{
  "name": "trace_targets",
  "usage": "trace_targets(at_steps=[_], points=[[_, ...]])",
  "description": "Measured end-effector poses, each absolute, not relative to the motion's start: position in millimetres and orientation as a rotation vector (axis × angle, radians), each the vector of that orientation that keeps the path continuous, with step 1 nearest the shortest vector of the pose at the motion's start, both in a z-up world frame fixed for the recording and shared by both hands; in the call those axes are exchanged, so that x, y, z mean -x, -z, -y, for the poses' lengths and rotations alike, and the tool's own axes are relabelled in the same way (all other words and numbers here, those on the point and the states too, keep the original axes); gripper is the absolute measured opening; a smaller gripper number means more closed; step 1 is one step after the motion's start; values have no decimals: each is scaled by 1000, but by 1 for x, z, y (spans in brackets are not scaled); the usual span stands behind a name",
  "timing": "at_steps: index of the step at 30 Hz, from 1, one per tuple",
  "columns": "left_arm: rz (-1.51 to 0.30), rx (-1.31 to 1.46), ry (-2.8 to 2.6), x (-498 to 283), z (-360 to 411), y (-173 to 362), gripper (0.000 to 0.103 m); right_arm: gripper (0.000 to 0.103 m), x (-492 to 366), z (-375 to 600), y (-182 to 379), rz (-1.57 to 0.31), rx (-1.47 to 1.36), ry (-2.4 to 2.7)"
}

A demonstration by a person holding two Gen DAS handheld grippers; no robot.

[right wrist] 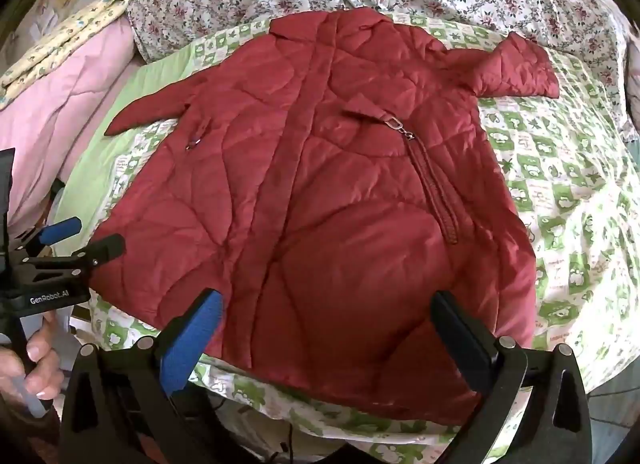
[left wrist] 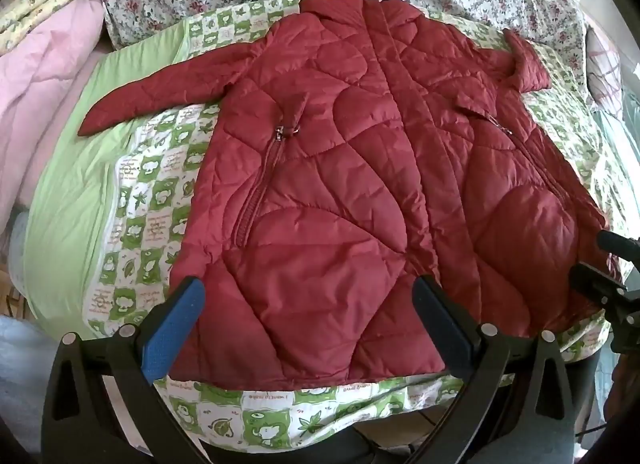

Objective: Fold large clothes

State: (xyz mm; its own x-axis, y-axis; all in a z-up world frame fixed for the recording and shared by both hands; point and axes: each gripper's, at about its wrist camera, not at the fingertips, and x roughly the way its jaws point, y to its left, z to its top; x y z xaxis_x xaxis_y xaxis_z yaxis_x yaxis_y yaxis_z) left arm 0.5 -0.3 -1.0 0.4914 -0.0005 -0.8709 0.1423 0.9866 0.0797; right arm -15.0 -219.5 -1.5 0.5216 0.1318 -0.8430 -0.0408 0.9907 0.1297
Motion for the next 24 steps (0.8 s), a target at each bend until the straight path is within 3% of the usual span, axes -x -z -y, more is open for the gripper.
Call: trace_targets(at_steps=[24], points=[[-1048,-145,88,1,-5,4,103,103,13,217,1,-1019,-101,-105]])
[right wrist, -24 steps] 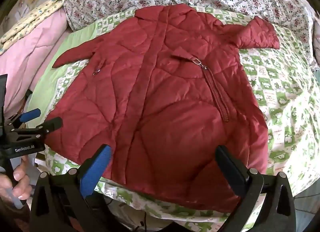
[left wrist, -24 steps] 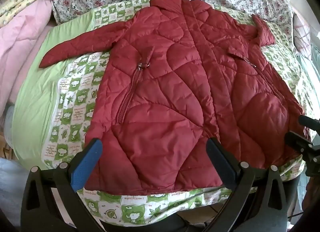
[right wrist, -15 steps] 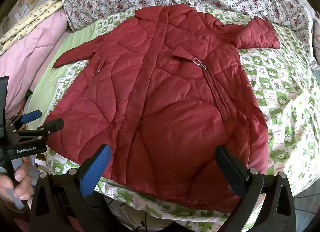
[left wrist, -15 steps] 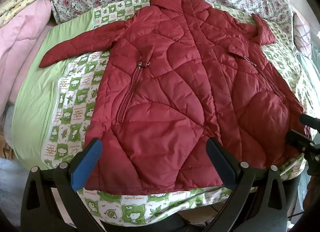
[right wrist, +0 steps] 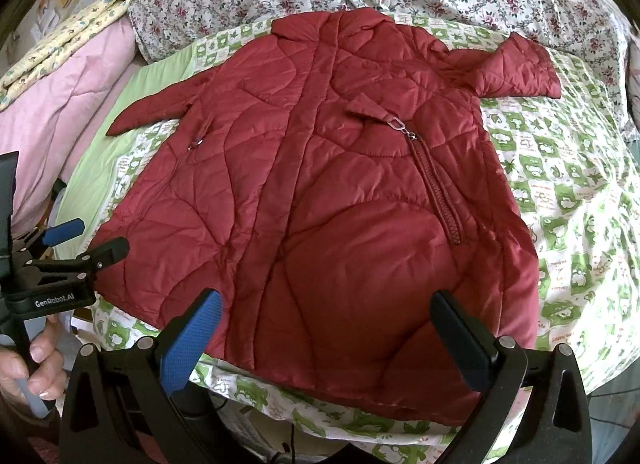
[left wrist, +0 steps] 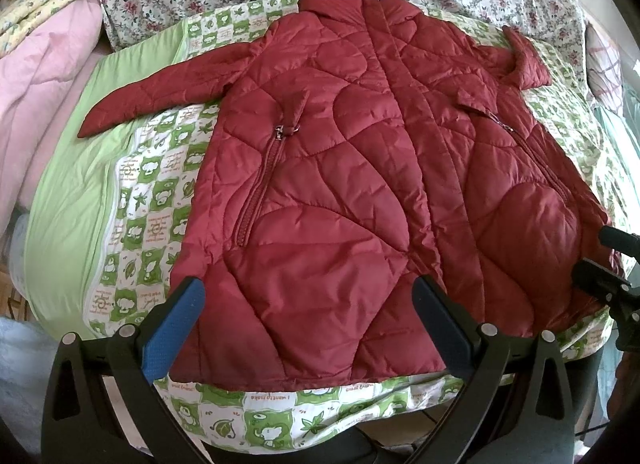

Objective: Fold large clothes

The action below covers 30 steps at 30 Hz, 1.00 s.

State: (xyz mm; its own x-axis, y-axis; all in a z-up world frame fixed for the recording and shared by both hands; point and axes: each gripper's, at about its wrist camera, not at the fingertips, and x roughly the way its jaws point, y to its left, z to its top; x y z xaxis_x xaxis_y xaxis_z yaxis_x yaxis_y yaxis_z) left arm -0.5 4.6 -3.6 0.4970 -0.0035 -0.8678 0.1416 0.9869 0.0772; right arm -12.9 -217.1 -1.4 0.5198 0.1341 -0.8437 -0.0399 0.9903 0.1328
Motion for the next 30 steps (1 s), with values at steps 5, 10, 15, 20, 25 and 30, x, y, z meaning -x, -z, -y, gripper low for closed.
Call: trace_targets(at_steps=[5,10,15,20,25,30], points=[[-1051,-151,88,-2,-1,4,103,103,12,218,1,-1021,-104,-108],[-1060,-154,91,-5,0,6,103,103,13,218,2,-1019,-103,-104],[-1069,-152,98,-10,3,10,103,103,5,221,-2,-1015,-106,-98],[-1091,-143,109,-18,3,13,103,103,0,229,-4,-991,-100,-75],[-1077,-140,117,-26,5,13,103,103,-8,239,-9,-981,-107,-63],[-1089,-143,111,-40,4,13,103,103,-25,256,-14,-974,-127,-37]])
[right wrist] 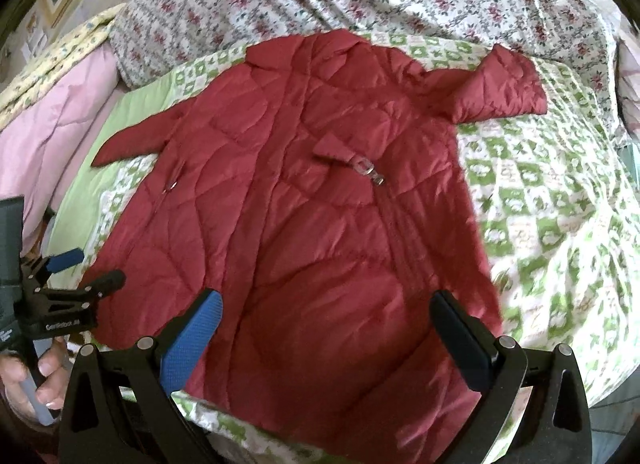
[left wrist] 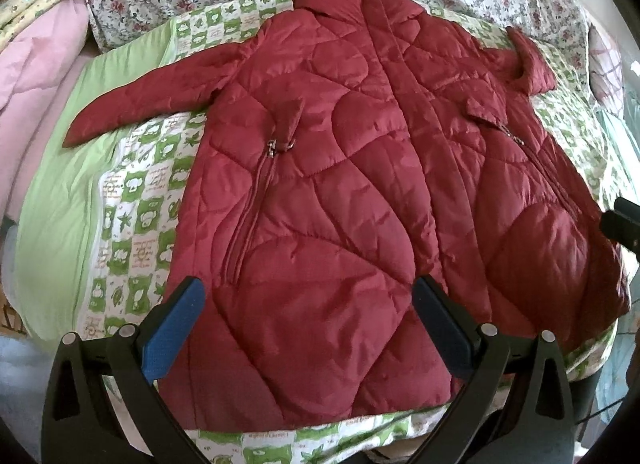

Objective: Fold large clothes

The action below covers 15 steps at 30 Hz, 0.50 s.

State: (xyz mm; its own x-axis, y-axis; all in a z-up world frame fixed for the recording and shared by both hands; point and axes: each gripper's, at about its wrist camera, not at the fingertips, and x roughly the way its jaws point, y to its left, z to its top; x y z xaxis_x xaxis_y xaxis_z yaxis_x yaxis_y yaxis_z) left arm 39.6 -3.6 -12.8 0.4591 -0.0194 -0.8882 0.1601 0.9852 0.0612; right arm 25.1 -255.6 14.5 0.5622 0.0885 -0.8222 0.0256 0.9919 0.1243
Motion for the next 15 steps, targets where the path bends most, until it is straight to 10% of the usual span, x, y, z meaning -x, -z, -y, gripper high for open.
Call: trace_targets(at_steps=[15], points=[[-1065,-129,82,-91,4,13,103,103,-94,339,-35,-863,-187,90]])
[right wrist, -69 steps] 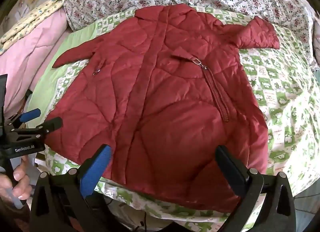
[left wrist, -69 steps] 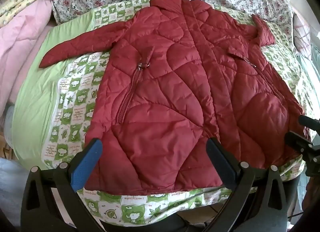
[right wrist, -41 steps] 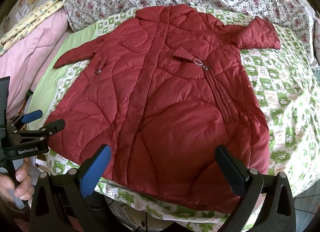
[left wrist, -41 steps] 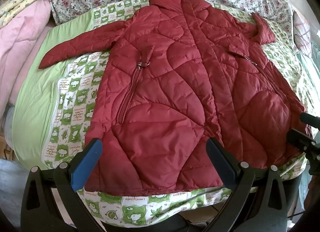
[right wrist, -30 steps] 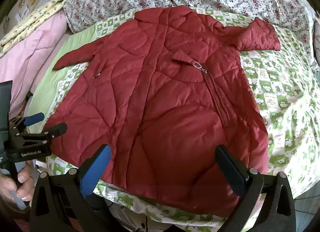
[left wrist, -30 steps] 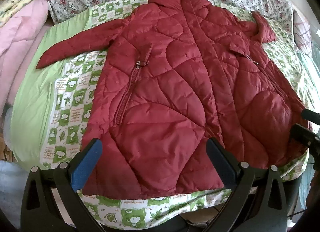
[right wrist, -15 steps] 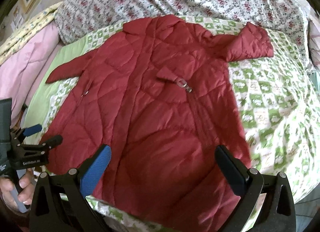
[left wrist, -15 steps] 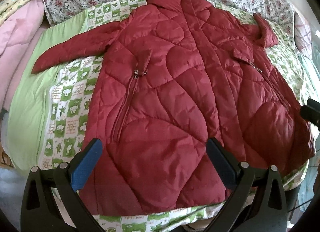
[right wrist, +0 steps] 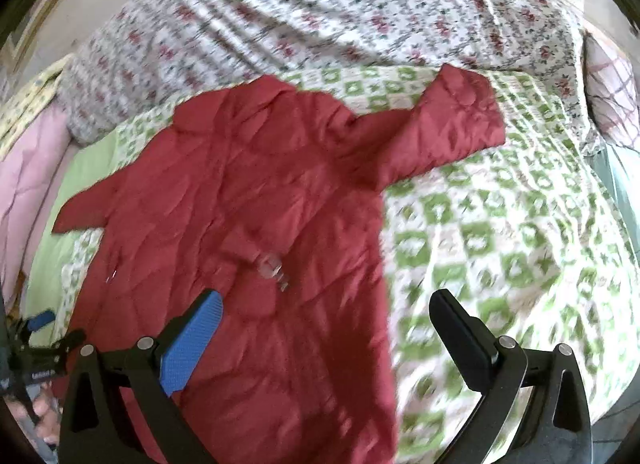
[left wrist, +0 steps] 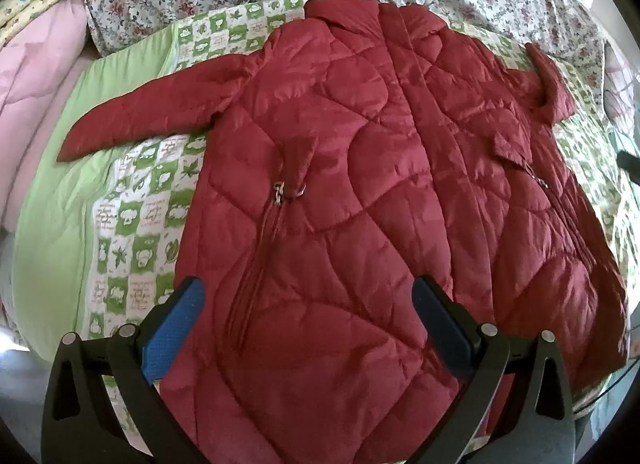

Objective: Fold large clothes

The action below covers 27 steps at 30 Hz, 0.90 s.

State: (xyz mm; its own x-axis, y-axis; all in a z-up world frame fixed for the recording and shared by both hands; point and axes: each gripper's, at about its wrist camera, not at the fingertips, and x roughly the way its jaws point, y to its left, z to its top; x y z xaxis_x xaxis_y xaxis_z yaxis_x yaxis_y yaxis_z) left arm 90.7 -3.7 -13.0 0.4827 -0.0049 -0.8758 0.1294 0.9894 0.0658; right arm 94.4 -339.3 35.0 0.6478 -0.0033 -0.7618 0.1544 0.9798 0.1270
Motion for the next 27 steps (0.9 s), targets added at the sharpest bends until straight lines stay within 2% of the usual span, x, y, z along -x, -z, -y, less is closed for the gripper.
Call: trace_targets(at_steps=[18,23,27], points=[[-1101,-133,136,-129,28,38,103,102,-293,503,-39,-811,-227,395],[-1119,-139,116,-135,25,47,103,96,-347,538,-20,-830,-273,449],[-1143,-132,111,-139,26,55,103,83,-372,561,6,-877,-317,499]])
